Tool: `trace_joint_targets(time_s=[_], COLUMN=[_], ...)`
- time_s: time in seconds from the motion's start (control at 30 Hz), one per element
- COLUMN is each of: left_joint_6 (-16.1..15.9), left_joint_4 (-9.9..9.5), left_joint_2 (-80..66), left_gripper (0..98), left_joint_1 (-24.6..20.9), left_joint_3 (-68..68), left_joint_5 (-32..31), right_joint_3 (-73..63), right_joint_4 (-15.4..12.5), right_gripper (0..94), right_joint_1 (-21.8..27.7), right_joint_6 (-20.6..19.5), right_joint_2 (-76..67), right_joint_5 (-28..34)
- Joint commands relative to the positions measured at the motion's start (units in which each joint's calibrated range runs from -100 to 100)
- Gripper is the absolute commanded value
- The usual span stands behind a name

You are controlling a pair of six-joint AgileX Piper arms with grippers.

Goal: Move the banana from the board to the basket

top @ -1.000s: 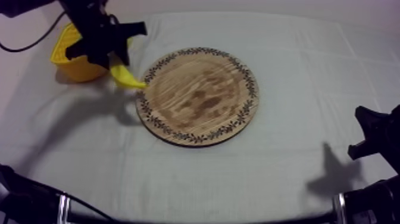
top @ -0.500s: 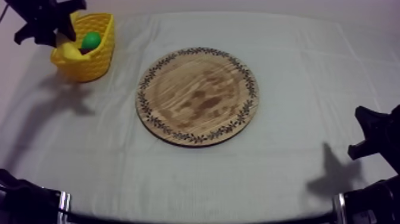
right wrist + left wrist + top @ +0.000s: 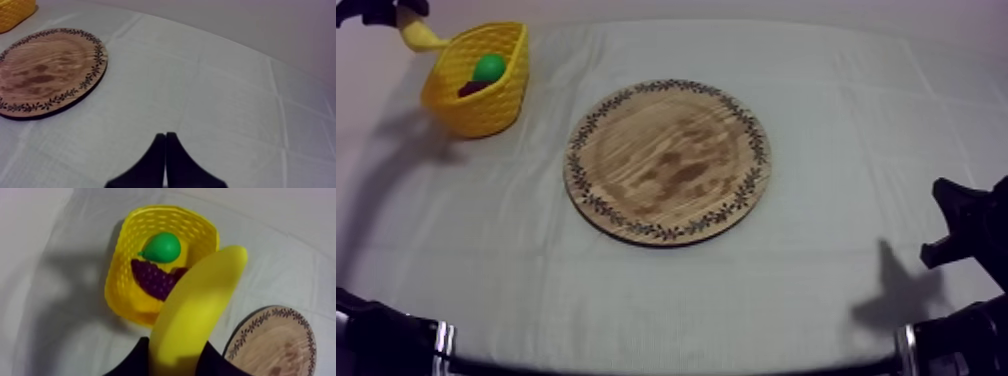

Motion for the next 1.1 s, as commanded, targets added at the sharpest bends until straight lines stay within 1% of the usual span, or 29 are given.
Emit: trace_joint_targets(time_s=[0.0,0.3,0.5,0.63,0.87,1.07], left_joint_6=[-1.1,-4.1,-5.0,-5.2,-4.6,-4.4], left_joint_4=[-0.15,-1.03,-1.81,-2.07,-2.17,-2.51], left_joint_2=[1.0,8.3,14.8,18.8,24.5,28.0], left_gripper=[23.8,24.6,23.2,22.7,23.2,23.6], left_joint_1=[-0.2,-2.6,-3.5,-3.3,-2.7,-2.6], left_joint_3=[-2.9,-12.6,-15.8,-16.3,-15.8,-14.6], left_joint_5=[-0.2,-3.8,-6.4,-7.4,-9.8,-12.9], right_joint_3=[0.0,0.0,0.0,0.0,0.0,0.0], right_joint_4=[0.0,0.0,0.0,0.0,0.0,0.0], right_gripper=[0.3,0.3,0.3,0.3,0.3,0.3], right_joint_1=[0.0,0.0,0.0,0.0,0.0,0.0], right_joint_6=[-0.1,-0.1,-0.1,-0.1,-0.1,-0.1], right_joint_2=[0.0,0.0,0.0,0.0,0.0,0.0], right_joint_5=[0.0,0.0,0.0,0.0,0.0,0.0])
